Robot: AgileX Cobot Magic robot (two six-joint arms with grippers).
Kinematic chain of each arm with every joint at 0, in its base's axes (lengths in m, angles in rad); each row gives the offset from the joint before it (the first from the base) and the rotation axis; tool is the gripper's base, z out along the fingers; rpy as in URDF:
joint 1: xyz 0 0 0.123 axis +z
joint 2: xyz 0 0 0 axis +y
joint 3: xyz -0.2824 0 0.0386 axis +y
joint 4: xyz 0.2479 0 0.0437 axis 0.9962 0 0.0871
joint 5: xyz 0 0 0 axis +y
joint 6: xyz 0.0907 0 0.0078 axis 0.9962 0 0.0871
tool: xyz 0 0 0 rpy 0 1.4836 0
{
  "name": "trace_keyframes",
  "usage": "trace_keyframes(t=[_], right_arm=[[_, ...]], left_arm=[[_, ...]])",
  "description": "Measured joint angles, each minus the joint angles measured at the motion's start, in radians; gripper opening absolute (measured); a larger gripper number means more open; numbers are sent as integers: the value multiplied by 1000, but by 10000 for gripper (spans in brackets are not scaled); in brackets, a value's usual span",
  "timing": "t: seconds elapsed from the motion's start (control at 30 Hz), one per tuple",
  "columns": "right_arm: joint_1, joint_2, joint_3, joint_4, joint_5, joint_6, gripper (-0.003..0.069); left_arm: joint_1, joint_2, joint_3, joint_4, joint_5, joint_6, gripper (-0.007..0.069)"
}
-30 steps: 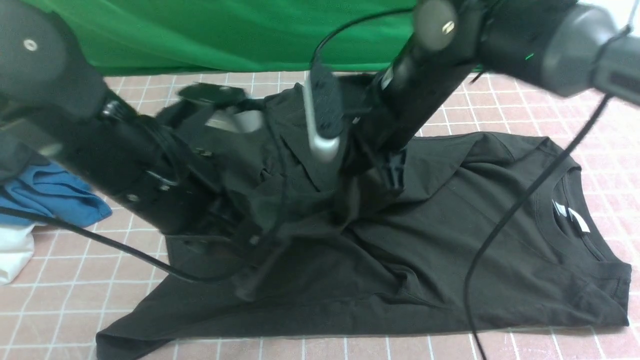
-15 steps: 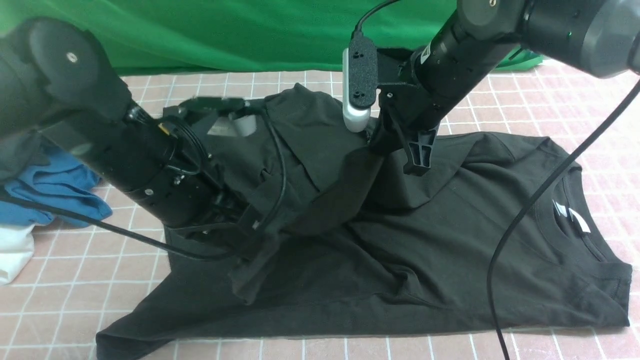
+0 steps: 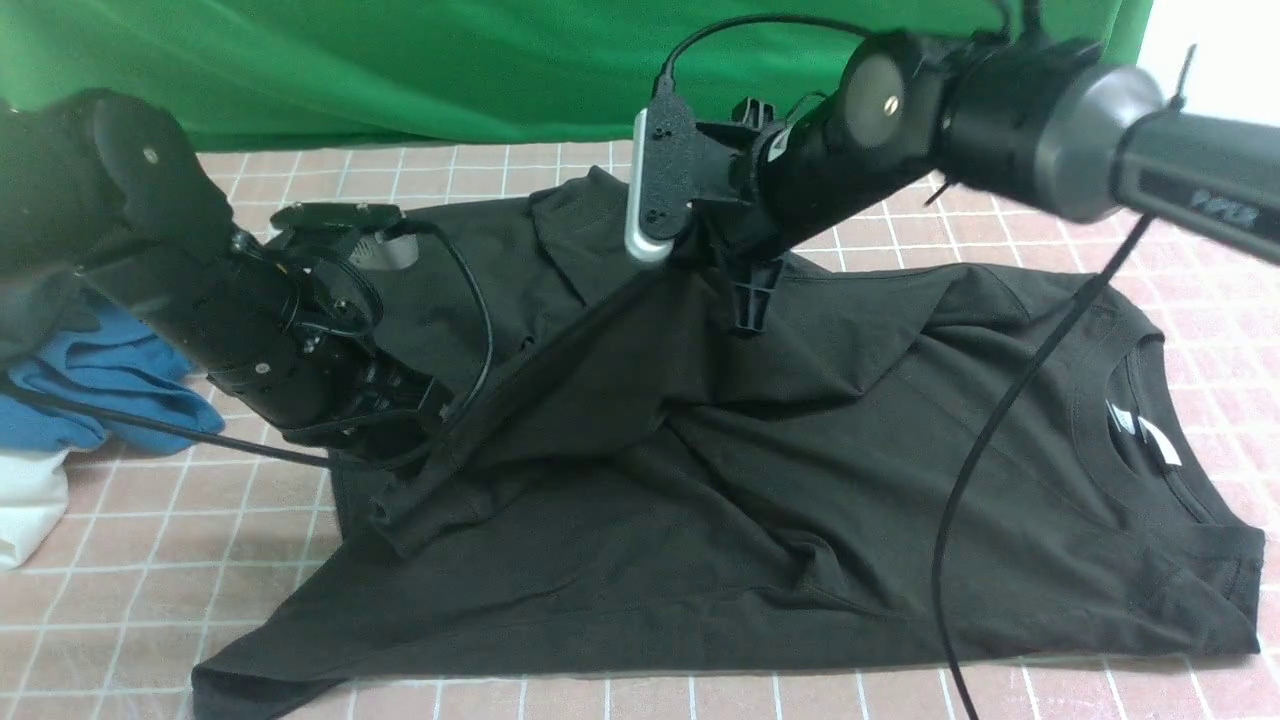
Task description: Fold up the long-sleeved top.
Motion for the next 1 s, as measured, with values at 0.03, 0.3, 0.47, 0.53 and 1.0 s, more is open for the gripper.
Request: trace_keyframes(t=[0.03,0.3,0.47,0.53,1.0], right_arm=[[3,7,0,1,-27,-1,41],[12,57,2,0,-218,64,412],[12,28,3,-17,-98,225,506],[12,-17,3,-61,25,354,456],[-3,-335,203,-111,533,597,88]], left_arm=[[0,7,0,11,-5,0,38],[6,78,0,149,-93,0,197],[6,78,0,261,-171,-7,388],[6,72,-1,343,-201,-59,484],[-149,-161,150,235,-128,126,247]])
